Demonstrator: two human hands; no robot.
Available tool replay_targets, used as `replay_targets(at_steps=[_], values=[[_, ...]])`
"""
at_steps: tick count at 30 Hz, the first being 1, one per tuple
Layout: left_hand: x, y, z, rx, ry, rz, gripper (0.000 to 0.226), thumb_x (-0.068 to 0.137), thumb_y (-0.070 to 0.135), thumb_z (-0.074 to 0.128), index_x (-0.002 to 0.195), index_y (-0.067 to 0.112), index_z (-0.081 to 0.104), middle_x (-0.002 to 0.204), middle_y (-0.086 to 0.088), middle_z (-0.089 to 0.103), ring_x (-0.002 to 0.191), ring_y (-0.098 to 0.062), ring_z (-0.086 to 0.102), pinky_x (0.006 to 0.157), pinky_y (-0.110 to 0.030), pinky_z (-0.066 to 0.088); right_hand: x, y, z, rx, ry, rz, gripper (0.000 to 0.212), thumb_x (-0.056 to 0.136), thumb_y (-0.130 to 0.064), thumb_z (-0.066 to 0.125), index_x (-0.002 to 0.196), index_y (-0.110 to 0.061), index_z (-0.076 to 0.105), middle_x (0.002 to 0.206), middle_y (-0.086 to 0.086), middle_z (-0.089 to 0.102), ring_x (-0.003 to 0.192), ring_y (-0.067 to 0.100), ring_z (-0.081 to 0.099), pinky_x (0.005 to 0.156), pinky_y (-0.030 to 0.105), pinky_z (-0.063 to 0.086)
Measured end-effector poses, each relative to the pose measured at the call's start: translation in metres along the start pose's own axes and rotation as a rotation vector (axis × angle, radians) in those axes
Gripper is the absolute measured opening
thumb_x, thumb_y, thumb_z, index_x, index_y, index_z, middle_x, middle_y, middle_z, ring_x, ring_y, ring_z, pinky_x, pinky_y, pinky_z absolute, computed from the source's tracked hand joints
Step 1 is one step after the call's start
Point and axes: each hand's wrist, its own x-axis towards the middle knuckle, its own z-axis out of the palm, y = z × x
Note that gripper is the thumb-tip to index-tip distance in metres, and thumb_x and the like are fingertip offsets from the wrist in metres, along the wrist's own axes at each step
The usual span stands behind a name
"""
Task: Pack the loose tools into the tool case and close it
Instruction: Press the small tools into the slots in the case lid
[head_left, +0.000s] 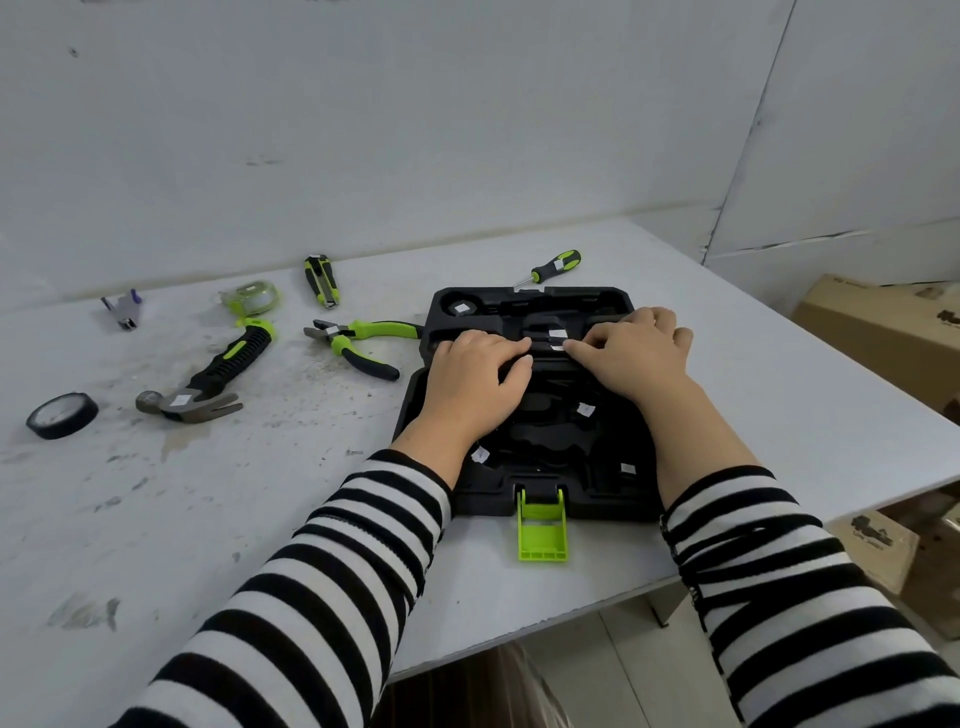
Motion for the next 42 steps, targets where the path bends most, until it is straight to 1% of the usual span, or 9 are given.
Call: replay_targets(at_steps=[6,11,17,22,25,32,37,40,42], values=[[0.001,0.001,0.001,0.004,-0.005,0.02,0.037,0.096,0.045,0.041,0.125,0.033,0.062,0.12,0.012,0.064,0.123,-0.012,0.046,0.1,-0.033,0.03,-0.002,-0.001,-0.003,0.076,0.019,0.03,0.031,0.083,-0.059,0.051,0.103,-0.043,0.068,0.128,0.005,0.047,0.128,0.03,0.029,0.103,0.042,0.024],[0.002,0.003,0.002,-0.005,-0.032,0.015,0.039,0.096,0.047,0.041,0.125,0.031,0.062,0.121,0.011,0.063,0.127,-0.013,0.042,0.102,-0.035,0.03,-0.002,-0.002,-0.001,0.049,0.05,0.033,0.035,0.086,-0.046,0.042,0.108,-0.041,0.069,0.127,0.006,0.049,0.123,0.03,0.032,0.101,0.041,0.025],[0.002,0.004,0.001,0.009,-0.069,0.021,0.043,0.095,0.051,0.04,0.127,0.03,0.06,0.126,0.009,0.06,0.132,-0.015,0.039,0.105,-0.038,0.03,-0.001,-0.002,0.0,-0.016,0.035,0.009,0.037,0.091,-0.048,0.039,0.113,-0.038,0.067,0.131,0.007,0.047,0.126,0.031,0.031,0.103,0.043,0.024],[0.004,0.003,-0.005,-0.13,0.082,-0.035,0.045,0.095,0.033,0.04,0.137,0.019,0.049,0.128,-0.004,0.058,0.124,-0.021,0.046,0.103,-0.035,0.035,0.001,-0.002,0.003,0.057,0.155,-0.04,0.035,0.097,-0.04,0.04,0.115,-0.028,0.068,0.131,0.005,0.047,0.129,0.029,0.029,0.106,0.043,0.019],[0.006,-0.001,-0.01,-0.013,0.148,-0.19,0.047,0.091,0.015,0.04,0.138,0.013,0.045,0.137,-0.006,0.052,0.132,-0.022,0.039,0.109,-0.037,0.03,0.008,-0.009,-0.002,0.087,0.194,0.051,0.039,0.098,-0.037,0.036,0.117,-0.022,0.066,0.128,0.01,0.05,0.124,0.032,0.034,0.102,0.043,0.023],[0.006,-0.002,-0.003,0.098,-0.02,-0.195,0.044,0.099,0.024,0.035,0.142,0.018,0.04,0.146,0.0,0.044,0.142,-0.019,0.027,0.109,-0.035,0.027,0.031,-0.026,-0.005,-0.034,-0.018,0.032,0.037,0.091,-0.051,0.045,0.114,-0.032,0.067,0.128,0.008,0.05,0.125,0.031,0.035,0.104,0.047,0.024],[0.005,-0.003,-0.001,0.125,-0.045,-0.161,0.044,0.099,0.027,0.031,0.142,0.031,0.04,0.151,0.007,0.037,0.144,-0.013,0.022,0.11,-0.036,0.023,0.029,-0.026,0.001,0.124,0.045,-0.021,0.021,0.086,-0.052,0.054,0.091,-0.04,0.07,0.101,-0.008,0.067,0.117,0.024,0.046,0.094,0.042,0.025],[0.007,-0.004,0.0,0.13,-0.066,-0.166,0.044,0.099,0.027,0.03,0.141,0.032,0.043,0.153,0.009,0.034,0.144,-0.011,0.021,0.112,-0.038,0.02,0.026,-0.021,0.008,0.331,0.122,-0.044,0.013,0.08,-0.05,0.062,0.084,-0.038,0.063,0.082,-0.013,0.068,0.101,0.015,0.056,0.083,0.036,0.021],[0.007,-0.004,0.0,0.121,-0.069,-0.174,0.043,0.099,0.026,0.03,0.138,0.029,0.047,0.152,0.01,0.034,0.144,-0.01,0.021,0.112,-0.039,0.02,0.025,-0.02,0.008,0.349,0.138,-0.05,0.012,0.082,-0.046,0.063,0.079,-0.034,0.062,0.075,-0.013,0.066,0.094,0.013,0.058,0.083,0.035,0.02]])
